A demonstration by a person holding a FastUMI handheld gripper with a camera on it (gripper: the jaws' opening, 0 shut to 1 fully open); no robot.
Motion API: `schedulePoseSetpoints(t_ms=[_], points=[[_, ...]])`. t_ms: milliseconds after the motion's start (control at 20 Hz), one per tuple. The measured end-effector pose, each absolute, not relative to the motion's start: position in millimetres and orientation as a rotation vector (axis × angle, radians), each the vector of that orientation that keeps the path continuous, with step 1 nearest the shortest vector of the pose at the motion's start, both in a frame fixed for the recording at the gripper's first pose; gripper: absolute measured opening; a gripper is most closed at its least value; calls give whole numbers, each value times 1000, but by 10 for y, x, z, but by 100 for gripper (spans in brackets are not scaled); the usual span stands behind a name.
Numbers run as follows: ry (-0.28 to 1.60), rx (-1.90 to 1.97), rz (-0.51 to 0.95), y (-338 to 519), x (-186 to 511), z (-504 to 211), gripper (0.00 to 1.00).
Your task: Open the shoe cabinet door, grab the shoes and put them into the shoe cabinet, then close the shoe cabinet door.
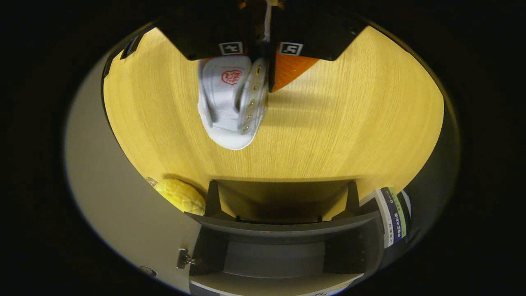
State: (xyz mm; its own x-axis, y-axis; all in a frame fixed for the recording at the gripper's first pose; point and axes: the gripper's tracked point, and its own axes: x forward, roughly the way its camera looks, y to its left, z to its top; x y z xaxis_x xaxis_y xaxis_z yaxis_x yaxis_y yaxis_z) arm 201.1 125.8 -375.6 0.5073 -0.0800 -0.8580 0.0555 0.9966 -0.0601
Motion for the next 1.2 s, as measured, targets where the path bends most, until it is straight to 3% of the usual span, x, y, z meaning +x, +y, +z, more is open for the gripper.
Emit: schedulePoseSetpoints(t_ms=[150,350,850,1200], points=[[1038,-18,-44,1277,2003,-3745,10],[1039,-9,-4,1274,1994,-3766,2],[978,-9,6,1227,1967,-3423,2],[775,13,39,1354,2176,-2455,2]])
